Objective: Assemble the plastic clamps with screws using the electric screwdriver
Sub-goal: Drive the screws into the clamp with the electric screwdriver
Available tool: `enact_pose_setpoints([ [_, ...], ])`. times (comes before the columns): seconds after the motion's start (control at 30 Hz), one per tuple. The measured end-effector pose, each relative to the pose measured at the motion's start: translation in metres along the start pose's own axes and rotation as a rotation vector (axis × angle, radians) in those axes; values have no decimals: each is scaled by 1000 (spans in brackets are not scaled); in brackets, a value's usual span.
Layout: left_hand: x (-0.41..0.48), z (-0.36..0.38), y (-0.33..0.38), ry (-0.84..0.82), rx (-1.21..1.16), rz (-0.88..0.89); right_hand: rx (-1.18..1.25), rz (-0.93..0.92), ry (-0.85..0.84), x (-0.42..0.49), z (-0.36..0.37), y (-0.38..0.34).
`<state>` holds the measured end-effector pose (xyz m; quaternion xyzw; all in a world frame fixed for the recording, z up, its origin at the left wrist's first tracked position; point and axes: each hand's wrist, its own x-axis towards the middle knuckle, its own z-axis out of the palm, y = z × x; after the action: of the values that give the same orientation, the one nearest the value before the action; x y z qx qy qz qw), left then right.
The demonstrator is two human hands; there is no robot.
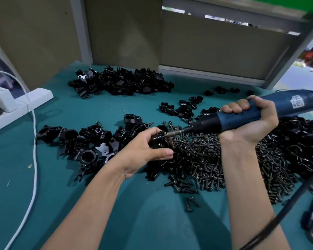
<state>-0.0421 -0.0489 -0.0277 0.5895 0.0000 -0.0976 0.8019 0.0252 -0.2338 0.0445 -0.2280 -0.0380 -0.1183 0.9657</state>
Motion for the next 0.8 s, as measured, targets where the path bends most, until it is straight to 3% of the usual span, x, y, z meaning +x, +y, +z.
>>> enact_pose_setpoints([
  [0.8,-2,-1,-1,-16,152,-3,40,23,33,-1,-3,2],
])
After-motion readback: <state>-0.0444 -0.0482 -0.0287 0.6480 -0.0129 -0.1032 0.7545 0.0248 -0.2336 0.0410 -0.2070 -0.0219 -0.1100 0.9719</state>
